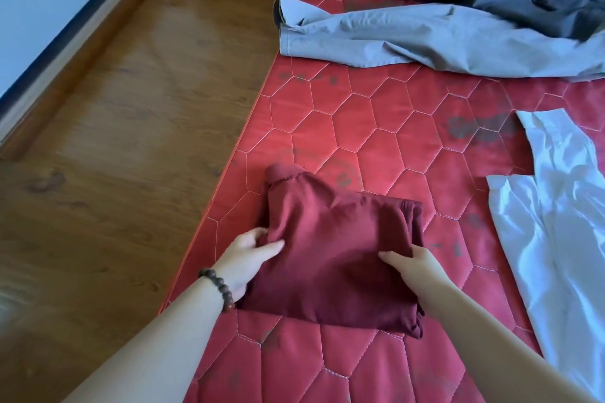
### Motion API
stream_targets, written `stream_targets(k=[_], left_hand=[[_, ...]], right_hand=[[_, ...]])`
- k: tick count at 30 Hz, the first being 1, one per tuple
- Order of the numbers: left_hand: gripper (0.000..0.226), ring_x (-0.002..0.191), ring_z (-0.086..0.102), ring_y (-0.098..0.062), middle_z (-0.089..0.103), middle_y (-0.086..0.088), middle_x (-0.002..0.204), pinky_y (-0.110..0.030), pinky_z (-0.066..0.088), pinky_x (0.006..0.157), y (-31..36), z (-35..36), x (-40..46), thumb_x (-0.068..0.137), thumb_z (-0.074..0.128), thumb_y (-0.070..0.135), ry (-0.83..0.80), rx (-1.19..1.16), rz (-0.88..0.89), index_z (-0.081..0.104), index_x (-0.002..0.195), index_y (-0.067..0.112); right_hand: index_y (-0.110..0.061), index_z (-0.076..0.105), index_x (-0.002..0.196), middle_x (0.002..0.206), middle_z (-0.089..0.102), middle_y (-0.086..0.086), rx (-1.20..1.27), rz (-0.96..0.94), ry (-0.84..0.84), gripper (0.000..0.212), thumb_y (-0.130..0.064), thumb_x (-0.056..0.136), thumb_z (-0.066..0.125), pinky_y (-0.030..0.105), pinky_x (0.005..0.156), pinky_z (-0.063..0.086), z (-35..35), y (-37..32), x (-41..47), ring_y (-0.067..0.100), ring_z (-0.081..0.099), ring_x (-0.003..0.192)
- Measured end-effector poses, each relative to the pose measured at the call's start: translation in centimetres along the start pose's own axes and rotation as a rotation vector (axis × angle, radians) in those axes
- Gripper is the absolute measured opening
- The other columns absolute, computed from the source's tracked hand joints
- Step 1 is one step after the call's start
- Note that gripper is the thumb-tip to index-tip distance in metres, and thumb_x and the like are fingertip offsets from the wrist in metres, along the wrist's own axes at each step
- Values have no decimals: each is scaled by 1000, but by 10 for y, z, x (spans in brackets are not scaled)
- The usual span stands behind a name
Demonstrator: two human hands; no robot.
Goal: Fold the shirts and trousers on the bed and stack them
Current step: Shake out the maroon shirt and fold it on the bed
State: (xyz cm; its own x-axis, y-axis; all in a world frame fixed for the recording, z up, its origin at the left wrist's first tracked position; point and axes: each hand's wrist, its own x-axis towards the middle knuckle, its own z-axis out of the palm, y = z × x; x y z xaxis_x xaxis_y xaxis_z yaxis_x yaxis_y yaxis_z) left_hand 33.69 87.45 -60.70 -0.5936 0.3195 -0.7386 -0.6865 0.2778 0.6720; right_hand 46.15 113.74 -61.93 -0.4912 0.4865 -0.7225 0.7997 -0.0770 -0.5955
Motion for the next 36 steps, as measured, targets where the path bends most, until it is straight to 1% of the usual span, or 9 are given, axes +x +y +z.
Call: stream_targets(k=[4,9,14,19,22,28,31,33,36], left_hand=[[26,102,69,-24,72,-12,107,-40,52,93,-23,-8,-13,89,65,12,-130,-24,-205,66,115,7],[25,107,66,-29,69,-18,113,-41,54,92,-34,-16,-19,93,58,11,-190,-151,-214,65,115,1],[18,89,72,-20,74,-9,99,-37,58,75,-47,-23,-31,91,63,13,-214,245,-334,67,109,10],[23,85,70,-19,73,-12,102,-30,56,67,-22,-11,-13,87,68,17,-18,-37,-112,67,108,9],[23,95,70,-22,74,-9,100,-36,56,84,-6,2,6,84,72,22,90,-75,-2,69,105,11],[12,97,69,-22,75,1,91,-42,54,90,16,17,28,84,70,14,230,36,202,75,86,24],[11,99,66,-20,72,6,95,-32,51,86,21,16,29,87,66,24,297,332,319,70,97,26],[35,107,60,-21,65,0,113,-31,46,88,18,18,24,87,66,27,414,591,406,59,121,18],[46,119,50,-31,53,-15,127,-43,45,97,17,29,12,87,63,18,631,907,765,52,129,4]], right_hand=[[-18,69,86,75,73,-3,-154,-20,-97,19,-29,75,80,25,58,53,-2,17,-12,14,68,68],[-14,69,96,86,75,1,-122,-109,-125,17,-19,81,76,37,78,57,-11,28,-21,18,71,81],[-9,65,90,69,62,0,-299,-22,-154,25,-25,77,79,23,48,40,-12,43,-30,14,54,55],[-13,62,103,90,67,5,-120,-110,72,34,-33,79,76,27,58,42,-9,25,-16,18,60,71],[-12,62,106,95,66,4,-111,-86,65,37,-36,81,74,26,59,45,-5,15,-6,19,62,77],[-13,65,86,76,67,0,-124,-242,166,12,-24,86,69,24,55,46,-2,1,-5,16,59,67],[-7,61,95,84,63,1,-138,-197,208,22,-27,88,66,28,62,43,1,0,-5,20,57,77],[-9,57,114,105,60,5,-213,-140,296,33,-30,89,64,29,75,40,7,3,-10,25,57,96],[-9,56,115,116,53,12,-419,-461,551,29,-20,89,61,37,87,42,21,6,-26,32,50,108]])
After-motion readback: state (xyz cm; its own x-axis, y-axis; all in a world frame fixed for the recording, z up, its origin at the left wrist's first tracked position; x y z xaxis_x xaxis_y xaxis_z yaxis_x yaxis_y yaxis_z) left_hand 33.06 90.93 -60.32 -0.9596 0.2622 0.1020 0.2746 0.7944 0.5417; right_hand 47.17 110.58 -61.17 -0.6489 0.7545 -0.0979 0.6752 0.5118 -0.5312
